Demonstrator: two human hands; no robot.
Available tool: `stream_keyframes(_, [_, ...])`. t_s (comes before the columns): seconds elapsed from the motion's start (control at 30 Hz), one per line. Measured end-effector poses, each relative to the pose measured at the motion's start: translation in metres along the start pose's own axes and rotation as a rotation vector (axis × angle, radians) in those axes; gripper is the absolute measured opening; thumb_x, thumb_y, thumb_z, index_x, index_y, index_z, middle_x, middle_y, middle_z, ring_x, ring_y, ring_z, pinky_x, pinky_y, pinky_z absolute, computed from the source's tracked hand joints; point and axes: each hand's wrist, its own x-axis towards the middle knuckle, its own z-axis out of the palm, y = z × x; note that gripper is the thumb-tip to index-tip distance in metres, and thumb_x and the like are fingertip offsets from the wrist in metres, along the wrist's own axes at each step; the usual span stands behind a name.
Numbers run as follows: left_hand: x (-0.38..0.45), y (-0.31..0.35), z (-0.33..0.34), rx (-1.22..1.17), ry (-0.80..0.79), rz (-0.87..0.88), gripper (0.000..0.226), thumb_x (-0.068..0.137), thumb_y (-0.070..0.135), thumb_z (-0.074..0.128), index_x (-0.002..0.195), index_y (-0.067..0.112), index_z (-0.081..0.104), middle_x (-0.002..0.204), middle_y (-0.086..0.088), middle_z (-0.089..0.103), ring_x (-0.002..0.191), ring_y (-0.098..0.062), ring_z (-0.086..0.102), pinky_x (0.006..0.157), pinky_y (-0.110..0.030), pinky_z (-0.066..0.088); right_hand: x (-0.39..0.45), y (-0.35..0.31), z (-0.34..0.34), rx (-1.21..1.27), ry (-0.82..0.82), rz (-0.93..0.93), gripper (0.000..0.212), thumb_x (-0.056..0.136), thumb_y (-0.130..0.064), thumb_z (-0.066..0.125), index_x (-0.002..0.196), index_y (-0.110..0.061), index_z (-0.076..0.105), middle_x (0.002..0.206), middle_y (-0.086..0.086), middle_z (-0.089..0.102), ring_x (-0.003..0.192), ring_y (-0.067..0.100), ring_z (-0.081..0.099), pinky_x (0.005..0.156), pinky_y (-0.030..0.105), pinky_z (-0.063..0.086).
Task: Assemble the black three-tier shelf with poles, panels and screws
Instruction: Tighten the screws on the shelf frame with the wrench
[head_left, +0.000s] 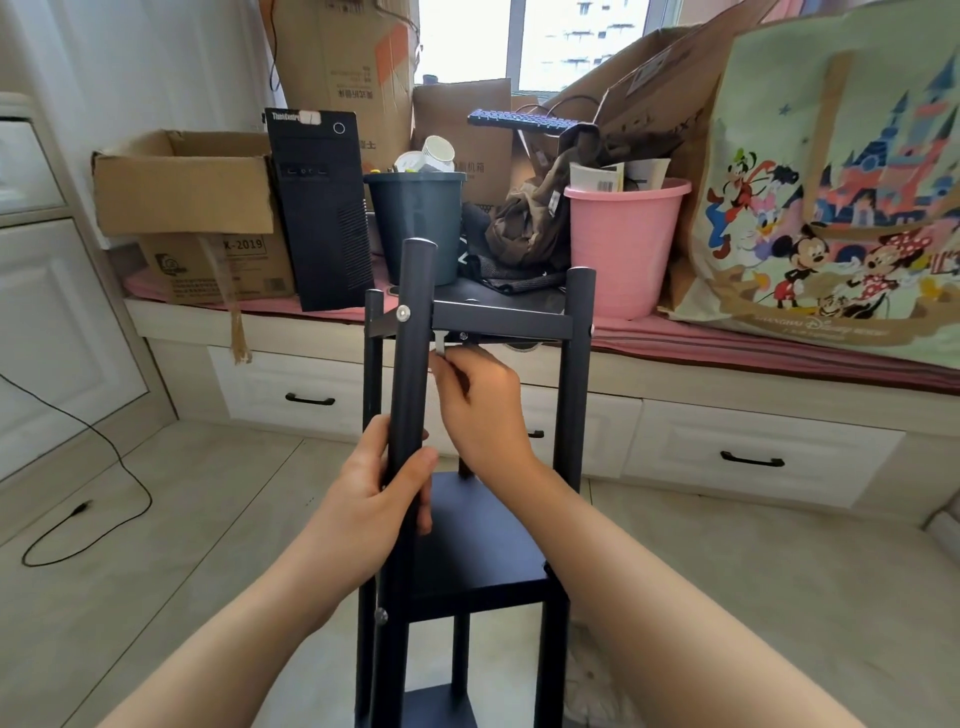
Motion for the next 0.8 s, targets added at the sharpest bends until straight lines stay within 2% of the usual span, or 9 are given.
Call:
stream_keyframes(0.1, [0.0,-0.001,0.001,-0.004,-0.006,0.003,0.006,0.102,0.027,0.05,0.108,0.026,0.052,0.064,0.001,0.057,0.058,-0.015,0.058,0.06,-0.02,0.052,-0.002,0.001,-0.011,0.007,-0.047,0.018,0.022,0.094,-0.006,0.061,0.072,-0.008,0.064,0.05,-0.021,0.04,0.058,-0.003,0.047,0.057,0.009,0.032])
stream_keyframes(0.27, [0.001,-0.002,0.004,0.004,-0.013,0.006,0.005,0.103,0.027,0.05,0.107,0.031,0.052,0.064,0.001,0.058,0.058,-0.015,0.058,0.062,-0.023,0.053,-0.003,-0.003,-0.026,-0.005,-0.114,0.028,0.02,0.095,-0.008,0.058,0.079,-0.007,0.07,0.054,-0.028,0.051,0.057,-0.003,0.05,0.055,0.009,0.034])
stream_keyframes(0.4, [0.001,-0.002,0.005,0.02,-0.024,0.012,0.008,0.104,0.029,0.049,0.107,0.035,0.052,0.065,0.001,0.06,0.059,-0.015,0.059,0.064,-0.024,0.053,-0.003,-0.008,-0.035,-0.027,-0.117,0.014,0.019,0.095,-0.006,0.058,0.084,-0.004,0.073,0.051,-0.025,0.047,0.061,-0.008,0.051,0.06,0.006,0.034])
stream_keyframes(0.5, [0.0,0.0,0.006,0.025,-0.02,0.021,0.008,0.103,0.028,0.049,0.108,0.034,0.051,0.064,0.0,0.059,0.06,-0.015,0.059,0.064,-0.026,0.052,-0.002,-0.009,-0.04,-0.055,-0.114,-0.002,0.018,0.095,-0.007,0.059,0.087,-0.002,0.074,0.058,-0.025,0.044,0.06,-0.008,0.05,0.06,0.005,0.033])
stream_keyframes(0.7, [0.0,0.002,0.007,0.023,-0.022,0.026,0.007,0.104,0.025,0.048,0.11,0.028,0.051,0.062,-0.001,0.059,0.058,-0.014,0.058,0.062,-0.022,0.051,-0.002,-0.009,-0.038,-0.066,-0.097,-0.008,0.025,0.095,-0.011,0.062,0.072,-0.006,0.067,0.054,-0.017,0.041,0.053,0.004,0.044,0.056,0.011,0.031])
stream_keyframes(0.8, [0.0,0.001,0.006,0.029,-0.029,0.023,0.008,0.103,0.028,0.048,0.109,0.032,0.052,0.063,0.0,0.059,0.06,-0.015,0.059,0.064,-0.023,0.052,-0.001,-0.007,-0.033,-0.083,-0.065,-0.022,0.027,0.095,-0.012,0.063,0.069,-0.004,0.065,0.057,-0.005,0.045,0.055,0.011,0.04,0.057,0.019,0.031])
